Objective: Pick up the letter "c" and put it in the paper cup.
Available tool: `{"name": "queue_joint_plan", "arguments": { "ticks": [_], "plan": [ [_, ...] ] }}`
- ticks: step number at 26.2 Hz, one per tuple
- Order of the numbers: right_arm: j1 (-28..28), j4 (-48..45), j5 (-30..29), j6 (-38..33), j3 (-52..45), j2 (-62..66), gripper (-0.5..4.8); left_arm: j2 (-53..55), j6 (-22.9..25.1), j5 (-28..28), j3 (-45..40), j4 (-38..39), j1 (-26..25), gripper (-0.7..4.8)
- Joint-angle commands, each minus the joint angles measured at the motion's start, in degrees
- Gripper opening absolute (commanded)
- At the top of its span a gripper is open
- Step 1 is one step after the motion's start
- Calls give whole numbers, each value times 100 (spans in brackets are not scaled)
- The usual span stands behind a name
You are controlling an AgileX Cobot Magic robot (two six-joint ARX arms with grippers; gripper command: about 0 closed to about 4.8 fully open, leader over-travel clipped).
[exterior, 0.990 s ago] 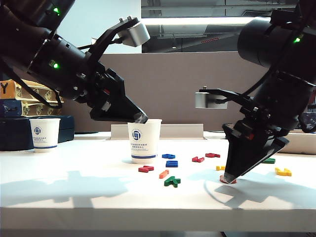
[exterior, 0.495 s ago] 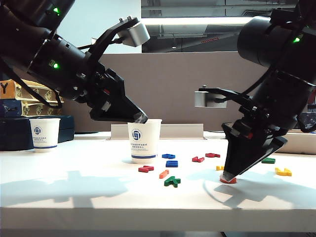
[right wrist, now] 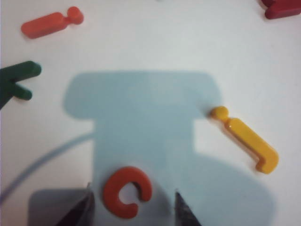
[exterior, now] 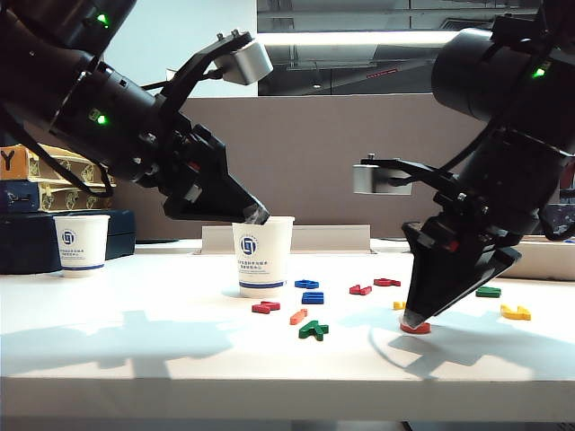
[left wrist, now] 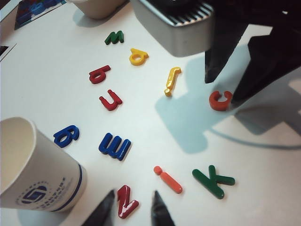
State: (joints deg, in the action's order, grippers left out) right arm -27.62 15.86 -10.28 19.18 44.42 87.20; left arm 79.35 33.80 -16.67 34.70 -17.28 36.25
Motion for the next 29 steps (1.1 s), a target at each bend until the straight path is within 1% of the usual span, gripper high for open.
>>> {"name": "queue_joint_plan", "arguments": {
  "ticks": [1,9,12,14,16,17,23,26,29],
  "plan": [
    [0,-83,-33,-9,9,28,216,-11,-17,0,35,-37,0,93],
    [0,-109,-33,-74,9,201,216,-11,-17,2,35,-37,0,93],
    [0,-107,-33,-74,9,201,206,-11,-17,0,35,-37,0,93],
    [0,-107,-31,-74,9,201,188,-11,-17,2,35,-37,0,93],
    [0,-107,-31,-74,9,201,154,-11,-17,2,35,-37,0,94],
    [0,-107,-31,-74,9,201,145,-11,-17,2,35,-37,0,93],
    [0,-107,-31,-74,9,201,142,-11,-17,2,35,-37,0,93],
    [0,-109,-33,-74,9,201,106,-13,-17,2,35,-37,0,93],
    [0,-109,-33,-74,9,201,106,-11,-17,2,35,-37,0,93]
  ]
}}
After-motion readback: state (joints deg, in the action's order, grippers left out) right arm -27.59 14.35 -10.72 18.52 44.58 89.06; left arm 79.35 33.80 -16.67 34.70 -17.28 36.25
